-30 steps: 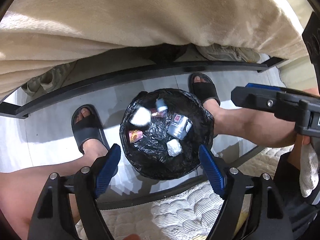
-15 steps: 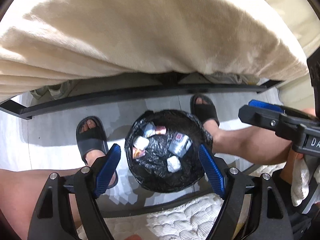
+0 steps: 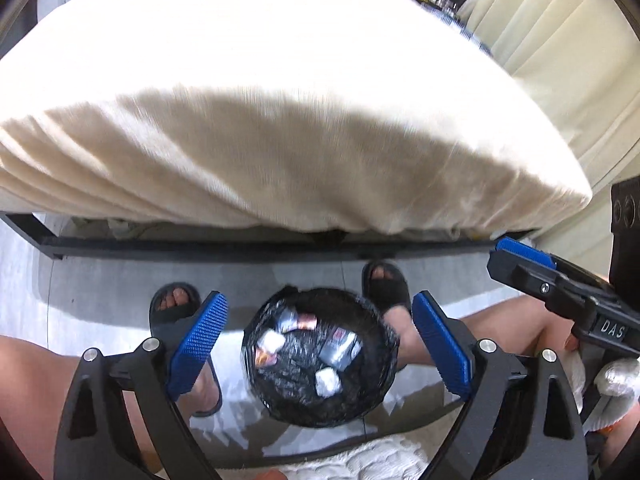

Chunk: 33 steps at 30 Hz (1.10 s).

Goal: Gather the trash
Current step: 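Raise both tools back toward the remaining trash on the bed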

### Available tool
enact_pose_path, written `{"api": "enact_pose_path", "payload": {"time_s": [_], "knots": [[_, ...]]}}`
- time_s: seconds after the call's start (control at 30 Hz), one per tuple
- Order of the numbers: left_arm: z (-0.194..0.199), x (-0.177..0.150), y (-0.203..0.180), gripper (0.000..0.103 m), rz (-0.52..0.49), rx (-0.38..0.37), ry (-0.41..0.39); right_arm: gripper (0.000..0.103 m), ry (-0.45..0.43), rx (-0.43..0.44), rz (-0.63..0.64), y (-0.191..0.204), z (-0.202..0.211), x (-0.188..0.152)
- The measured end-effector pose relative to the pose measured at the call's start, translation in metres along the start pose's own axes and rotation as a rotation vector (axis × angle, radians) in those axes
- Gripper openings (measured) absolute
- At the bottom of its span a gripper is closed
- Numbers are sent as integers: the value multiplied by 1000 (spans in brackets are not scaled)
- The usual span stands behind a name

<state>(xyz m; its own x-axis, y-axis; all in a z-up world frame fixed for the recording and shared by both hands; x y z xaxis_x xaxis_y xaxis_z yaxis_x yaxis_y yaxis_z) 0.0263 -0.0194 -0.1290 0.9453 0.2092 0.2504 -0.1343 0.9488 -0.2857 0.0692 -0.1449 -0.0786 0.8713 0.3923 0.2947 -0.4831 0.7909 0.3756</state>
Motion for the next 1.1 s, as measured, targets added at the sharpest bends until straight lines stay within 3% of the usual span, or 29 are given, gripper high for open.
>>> {"api": "enact_pose_path", "payload": {"time_s": [0.1,0.17,0.3,0.33,0.4,0.57,0.83,1.1], "knots": [[14,3,-1,92,-12,-6,-59,70,-55,-8,25,4,13,-2],[27,3,-3,98,-20,13,-127,72,-89,0,53,9,23,-2],[49,3,-7,97,-52,-5,-229,74,-172,-1,111,18,44,-5],[53,4,-8,97,-59,-5,-244,83,-190,-2,123,21,49,-7],[63,7,-13,97,-83,-11,-278,92,-244,-9,140,25,61,-7],[85,17,-18,97,-112,-24,-357,92,-311,-28,137,21,79,0],[104,55,0,97,-50,-65,-417,92,-378,-87,132,5,95,32],[98,100,34,97,37,-188,-422,92,-401,-77,99,-16,93,76]]}}
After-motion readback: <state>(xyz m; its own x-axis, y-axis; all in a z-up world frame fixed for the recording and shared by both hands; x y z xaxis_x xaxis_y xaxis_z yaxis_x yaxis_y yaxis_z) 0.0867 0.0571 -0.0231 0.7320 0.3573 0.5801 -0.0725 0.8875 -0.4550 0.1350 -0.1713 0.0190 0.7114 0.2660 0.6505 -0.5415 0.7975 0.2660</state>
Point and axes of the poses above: each gripper's, at about its wrist camera, not at the fingertips, and z roughly against the way its jaws point, y to its left, x to its top, the point moved 3 cm from there along -z, roughly the way its jaws point, and after that the axes turned 14 degrees about y, right-handed, at the moved point
